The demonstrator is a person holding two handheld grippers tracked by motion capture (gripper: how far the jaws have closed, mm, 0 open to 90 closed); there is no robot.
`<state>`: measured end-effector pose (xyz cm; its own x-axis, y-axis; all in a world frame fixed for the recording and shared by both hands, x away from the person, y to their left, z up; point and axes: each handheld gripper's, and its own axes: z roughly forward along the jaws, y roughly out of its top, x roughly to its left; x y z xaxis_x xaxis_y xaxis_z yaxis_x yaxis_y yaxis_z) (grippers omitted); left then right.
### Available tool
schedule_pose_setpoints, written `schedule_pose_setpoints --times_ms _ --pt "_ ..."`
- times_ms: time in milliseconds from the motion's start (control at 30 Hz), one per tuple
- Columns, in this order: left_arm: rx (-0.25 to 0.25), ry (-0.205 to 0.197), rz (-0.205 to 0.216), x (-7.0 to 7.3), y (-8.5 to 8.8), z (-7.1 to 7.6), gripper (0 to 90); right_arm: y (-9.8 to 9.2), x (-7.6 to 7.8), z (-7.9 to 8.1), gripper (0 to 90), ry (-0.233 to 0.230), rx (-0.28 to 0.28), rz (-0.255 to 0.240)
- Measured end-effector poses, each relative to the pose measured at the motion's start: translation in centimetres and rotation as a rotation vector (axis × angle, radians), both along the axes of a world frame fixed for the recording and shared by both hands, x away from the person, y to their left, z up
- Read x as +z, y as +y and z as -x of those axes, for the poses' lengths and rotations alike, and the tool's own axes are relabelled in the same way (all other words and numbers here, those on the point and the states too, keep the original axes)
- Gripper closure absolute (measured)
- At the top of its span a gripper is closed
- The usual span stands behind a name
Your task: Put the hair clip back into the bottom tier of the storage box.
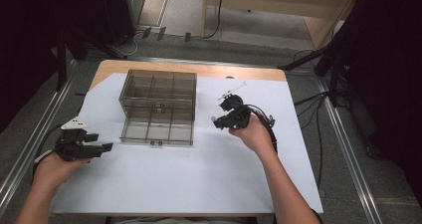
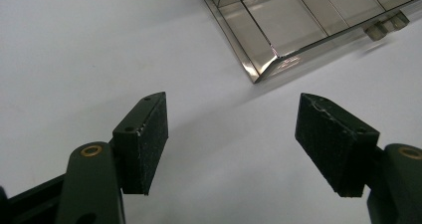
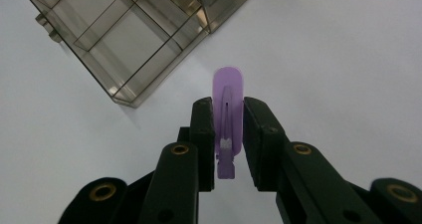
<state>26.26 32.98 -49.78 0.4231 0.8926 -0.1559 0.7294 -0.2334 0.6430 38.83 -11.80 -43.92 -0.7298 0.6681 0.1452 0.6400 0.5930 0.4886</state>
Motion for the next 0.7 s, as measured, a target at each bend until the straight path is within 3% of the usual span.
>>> schedule_pose_setpoints --times_ms 700 --pt "0.006 0.001 -0.014 0.0 0.0 0.9 30.0 2.0 0.0 0.2 77.3 0.000 0.051 0.001"
